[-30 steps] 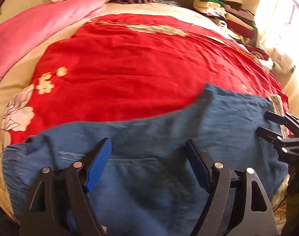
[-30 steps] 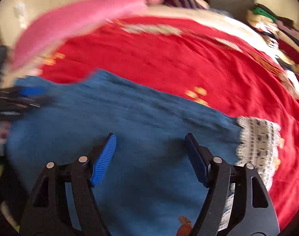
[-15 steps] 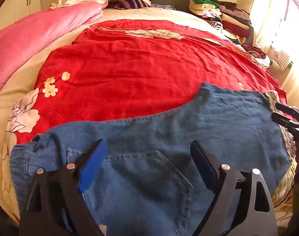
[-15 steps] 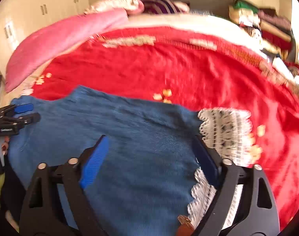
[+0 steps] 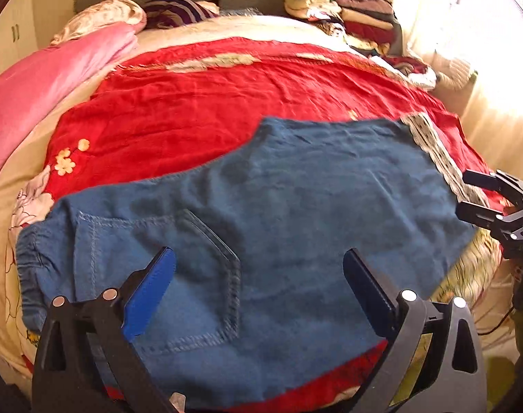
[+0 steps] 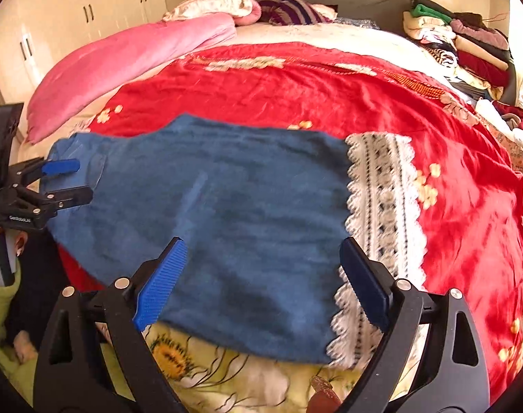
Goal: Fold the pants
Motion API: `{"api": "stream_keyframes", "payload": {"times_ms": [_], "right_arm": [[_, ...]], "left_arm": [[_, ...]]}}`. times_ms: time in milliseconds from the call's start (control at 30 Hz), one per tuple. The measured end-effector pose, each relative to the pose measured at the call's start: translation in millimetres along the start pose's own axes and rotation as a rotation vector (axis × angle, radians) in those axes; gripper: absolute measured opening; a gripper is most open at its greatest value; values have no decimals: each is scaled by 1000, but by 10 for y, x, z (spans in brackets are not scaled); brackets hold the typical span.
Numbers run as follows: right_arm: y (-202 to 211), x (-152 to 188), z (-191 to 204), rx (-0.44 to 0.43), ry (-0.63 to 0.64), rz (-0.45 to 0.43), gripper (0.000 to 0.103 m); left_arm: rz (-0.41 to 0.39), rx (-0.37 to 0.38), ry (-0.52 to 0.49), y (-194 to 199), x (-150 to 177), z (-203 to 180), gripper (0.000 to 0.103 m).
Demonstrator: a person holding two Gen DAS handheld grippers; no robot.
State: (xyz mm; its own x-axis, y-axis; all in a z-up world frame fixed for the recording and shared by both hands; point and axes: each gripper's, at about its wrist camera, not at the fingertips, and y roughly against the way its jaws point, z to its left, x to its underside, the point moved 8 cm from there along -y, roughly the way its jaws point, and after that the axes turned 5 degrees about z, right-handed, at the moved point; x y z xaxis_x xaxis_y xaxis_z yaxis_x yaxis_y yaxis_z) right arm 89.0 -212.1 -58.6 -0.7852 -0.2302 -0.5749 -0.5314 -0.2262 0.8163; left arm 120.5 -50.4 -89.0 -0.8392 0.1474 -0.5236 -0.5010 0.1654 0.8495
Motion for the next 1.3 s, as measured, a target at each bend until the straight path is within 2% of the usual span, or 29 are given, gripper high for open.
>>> {"api": "stream_keyframes", "payload": {"times_ms": [133,267,300,333,400,533,733,1033,1300], "right_arm": [[-43,70,87,-25,-8,15,85],[-167,167,96,5,-8,69,85],[-204,200,73,22,-12,88,85],[-280,261,17,54,-19,125,85],[-353,328,-23,60,-30,145,85],[-359,328,-6,49,-29,124,88],[-157,226,13,-21,-64,47,88],[152,86,-69,-6,-76,-47,90],[295,115,-291,31,-113,-77,92]], "left_arm": [[57,-7,-59,-82,114,-102,98],[151,-98,-138,-292,298,-103,98],[158,-100,-144,-329,323,-100,98],[158,-93,-137,-347,336,-89,98],[157,-81,-130,-338,330,-66,99],[129,-72,-121,-275,309,-66,98],[88,-22,-118,-134,218,-184,98],[42,-3,-148,-7,52,-403,98],[18,10,-156,32,-113,-525,98]]}}
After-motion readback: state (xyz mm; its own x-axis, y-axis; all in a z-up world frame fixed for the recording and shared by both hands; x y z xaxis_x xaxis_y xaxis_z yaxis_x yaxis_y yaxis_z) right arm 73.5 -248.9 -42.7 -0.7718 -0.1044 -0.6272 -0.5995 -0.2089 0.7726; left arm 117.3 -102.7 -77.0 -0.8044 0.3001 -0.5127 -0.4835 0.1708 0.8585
